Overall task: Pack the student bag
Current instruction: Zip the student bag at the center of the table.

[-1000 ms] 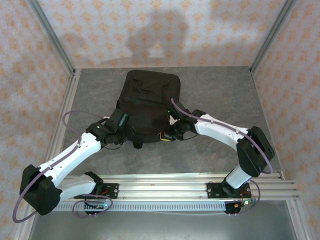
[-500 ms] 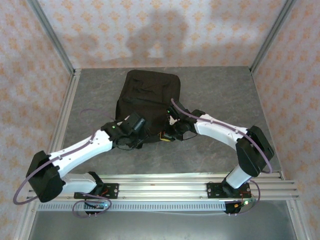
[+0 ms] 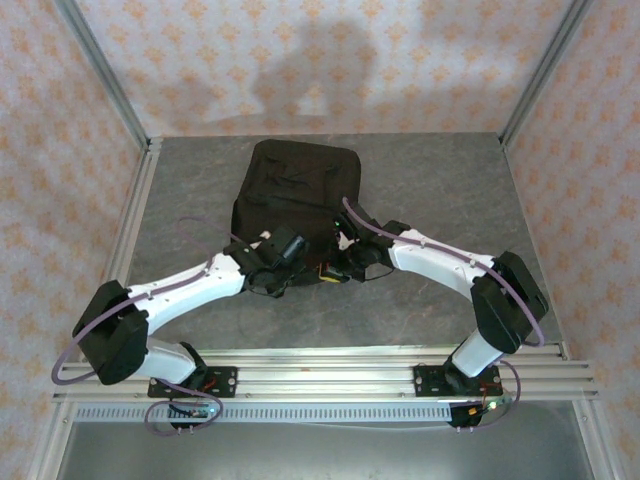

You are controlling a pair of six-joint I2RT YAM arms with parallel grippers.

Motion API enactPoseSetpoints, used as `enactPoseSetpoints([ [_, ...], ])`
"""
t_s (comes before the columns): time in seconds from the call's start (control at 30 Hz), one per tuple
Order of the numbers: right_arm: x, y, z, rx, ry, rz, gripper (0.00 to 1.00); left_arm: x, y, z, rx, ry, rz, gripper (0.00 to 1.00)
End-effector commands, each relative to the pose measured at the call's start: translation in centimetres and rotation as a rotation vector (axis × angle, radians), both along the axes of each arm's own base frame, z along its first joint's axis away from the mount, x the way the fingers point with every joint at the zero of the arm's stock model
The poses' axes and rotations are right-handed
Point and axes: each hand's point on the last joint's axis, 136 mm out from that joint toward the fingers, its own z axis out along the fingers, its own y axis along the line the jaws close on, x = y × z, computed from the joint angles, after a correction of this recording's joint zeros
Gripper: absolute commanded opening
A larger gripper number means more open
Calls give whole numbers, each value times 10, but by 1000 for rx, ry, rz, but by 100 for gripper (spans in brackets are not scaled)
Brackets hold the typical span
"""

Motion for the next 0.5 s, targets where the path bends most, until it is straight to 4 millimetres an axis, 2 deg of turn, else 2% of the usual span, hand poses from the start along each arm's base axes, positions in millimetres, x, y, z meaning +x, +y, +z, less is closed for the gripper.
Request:
enactPoseSetpoints([
  [0.0,-2,-4,-5,-22,1,-14,0,-3,26,4,77,-33,22,5],
  [0.07,-2,-4,-7,-27,4,-11,0,-7,38,4,95,-27,21,0],
  [0.37,6,1,-5,-54,-4,18,0,-27,100,-9,226,18,13,0],
  [0.47,9,5,-6,-59,-1,27,0,-31,119,-7,253,16,22,0],
])
